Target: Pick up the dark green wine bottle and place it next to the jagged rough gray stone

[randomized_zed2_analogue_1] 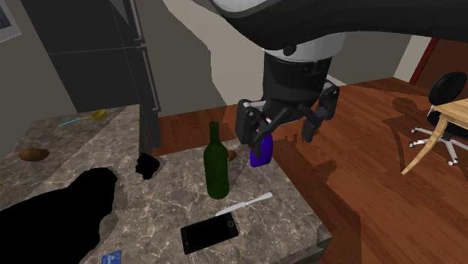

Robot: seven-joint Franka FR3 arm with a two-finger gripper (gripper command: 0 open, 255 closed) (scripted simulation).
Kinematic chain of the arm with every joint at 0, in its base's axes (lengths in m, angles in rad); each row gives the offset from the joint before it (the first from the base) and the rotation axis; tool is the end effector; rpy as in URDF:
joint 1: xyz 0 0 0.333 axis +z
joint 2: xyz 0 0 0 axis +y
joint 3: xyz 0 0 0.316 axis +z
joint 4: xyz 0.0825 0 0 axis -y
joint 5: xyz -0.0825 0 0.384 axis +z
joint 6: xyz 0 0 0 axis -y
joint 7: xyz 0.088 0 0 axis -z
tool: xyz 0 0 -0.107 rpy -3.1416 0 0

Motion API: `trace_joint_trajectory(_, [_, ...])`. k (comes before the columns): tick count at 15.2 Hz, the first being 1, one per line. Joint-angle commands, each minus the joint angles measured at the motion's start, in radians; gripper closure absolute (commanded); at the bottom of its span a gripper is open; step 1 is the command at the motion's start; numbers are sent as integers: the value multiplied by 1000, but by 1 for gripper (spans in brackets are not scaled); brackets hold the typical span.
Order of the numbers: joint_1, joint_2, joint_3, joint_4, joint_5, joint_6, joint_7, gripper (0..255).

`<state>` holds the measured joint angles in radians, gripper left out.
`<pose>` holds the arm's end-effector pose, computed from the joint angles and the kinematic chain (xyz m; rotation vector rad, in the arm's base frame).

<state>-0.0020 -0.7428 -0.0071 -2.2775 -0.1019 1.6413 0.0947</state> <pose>0.3266 -0.0140 0.6213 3.0407 -0.1528 0.1687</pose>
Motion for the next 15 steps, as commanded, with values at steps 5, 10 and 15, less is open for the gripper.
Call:
trace_joint_trajectory(5, [7, 134, -16, 34, 8, 104, -15, 0])
trace_joint_trajectory(10, [17, 311, -34, 108, 24, 213, -40, 0])
trace_joint_trajectory(15, [27, 495, -48, 214, 49, 295, -69, 0])
